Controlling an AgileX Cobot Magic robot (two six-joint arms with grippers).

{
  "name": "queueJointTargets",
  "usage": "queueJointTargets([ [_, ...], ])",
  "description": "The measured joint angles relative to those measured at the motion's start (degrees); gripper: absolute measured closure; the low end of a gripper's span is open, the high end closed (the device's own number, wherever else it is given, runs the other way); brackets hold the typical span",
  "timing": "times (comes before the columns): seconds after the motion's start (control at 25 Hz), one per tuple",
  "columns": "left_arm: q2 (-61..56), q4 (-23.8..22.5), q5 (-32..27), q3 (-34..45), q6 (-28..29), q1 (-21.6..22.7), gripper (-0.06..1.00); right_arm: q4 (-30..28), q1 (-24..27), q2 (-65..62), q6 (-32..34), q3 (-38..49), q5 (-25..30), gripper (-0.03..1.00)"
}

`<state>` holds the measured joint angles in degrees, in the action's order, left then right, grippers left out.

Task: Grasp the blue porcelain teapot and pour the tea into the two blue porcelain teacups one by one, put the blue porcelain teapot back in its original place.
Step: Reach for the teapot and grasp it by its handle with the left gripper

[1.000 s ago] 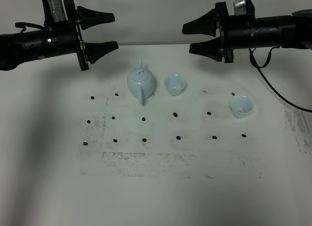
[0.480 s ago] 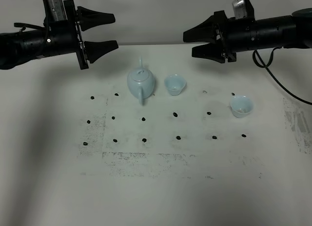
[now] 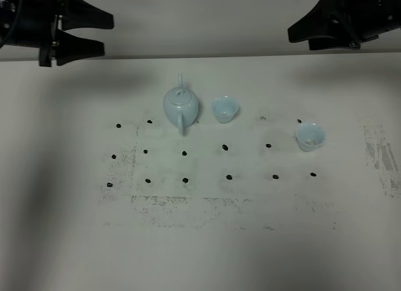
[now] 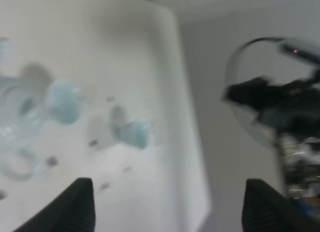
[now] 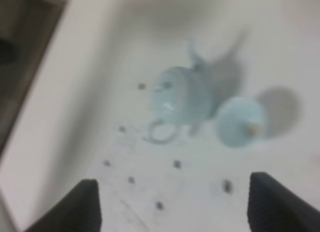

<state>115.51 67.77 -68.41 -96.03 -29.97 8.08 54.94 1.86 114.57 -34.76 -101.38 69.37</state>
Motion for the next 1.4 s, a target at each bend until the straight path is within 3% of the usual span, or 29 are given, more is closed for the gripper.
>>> queueJointTargets([
  [0.32, -13.74, -23.75, 1.96, 0.0, 8.09, 0.62, 0.35, -15.55, 0.09, -11.83, 8.02, 1.83, 0.2, 0.37],
  [0.52, -16.56, -32.98, 3.11, 0.0, 12.09, 0.62, 0.35, -24.13, 0.09, -22.22, 12.05, 11.75, -0.78, 0.37],
  [0.8, -16.83, -35.83, 3.56, 0.0, 12.92, 0.62, 0.35, -41.88, -0.1, -43.41, 24.62, 25.28, -11.92, 0.37],
  [1.04, -16.94, -36.17, 5.22, 0.0, 12.98, 0.62, 0.35, -60.55, -6.59, -61.85, 36.61, 36.28, -13.94, 0.38],
  [1.2, -16.94, -36.17, 6.1, 0.0, 12.98, 0.62, 0.35, -65.19, -9.99, -72.61, 39.86, 45.69, -13.06, 0.38],
  [1.4, -16.94, -36.17, 6.52, 0.0, 12.98, 0.62, 0.35, -63.32, -10.72, -85.14, 40.03, 57.33, -11.21, 0.38],
])
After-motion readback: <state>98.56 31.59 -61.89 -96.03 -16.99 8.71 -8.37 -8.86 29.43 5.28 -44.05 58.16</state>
